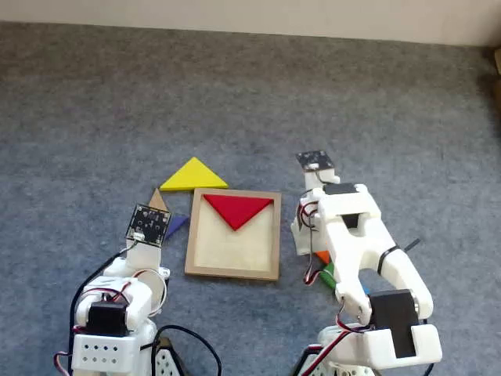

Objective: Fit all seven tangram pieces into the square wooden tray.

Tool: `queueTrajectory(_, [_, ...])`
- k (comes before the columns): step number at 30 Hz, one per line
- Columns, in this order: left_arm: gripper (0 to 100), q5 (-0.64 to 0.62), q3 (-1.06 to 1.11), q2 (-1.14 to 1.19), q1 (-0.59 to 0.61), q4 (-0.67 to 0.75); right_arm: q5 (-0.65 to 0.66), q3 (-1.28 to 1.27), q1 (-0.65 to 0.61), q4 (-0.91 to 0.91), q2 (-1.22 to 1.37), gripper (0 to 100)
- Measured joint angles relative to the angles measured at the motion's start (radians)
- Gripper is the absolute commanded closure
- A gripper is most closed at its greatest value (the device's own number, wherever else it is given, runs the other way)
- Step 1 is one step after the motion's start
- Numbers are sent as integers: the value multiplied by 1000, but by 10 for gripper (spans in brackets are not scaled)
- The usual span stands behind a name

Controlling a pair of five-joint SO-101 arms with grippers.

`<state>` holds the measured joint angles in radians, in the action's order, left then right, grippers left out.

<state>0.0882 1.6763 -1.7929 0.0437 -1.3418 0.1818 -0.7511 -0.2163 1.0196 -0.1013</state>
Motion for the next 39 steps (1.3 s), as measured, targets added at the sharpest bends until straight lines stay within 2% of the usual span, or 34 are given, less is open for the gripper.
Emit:
queueTrajectory(9, [995, 0, 0, 0, 0, 0, 206, -63, 55, 6, -21, 677])
queueTrajectory(21, [995, 0, 0, 0, 0, 0, 230, -83, 60, 63, -28, 677])
queueTrajectory(33, [995, 0, 0, 0, 0, 0, 428, -138, 147, 71, -46, 677])
queueTrajectory(39, [995, 0, 0, 0, 0, 0, 450, -138, 152, 130, -46, 675])
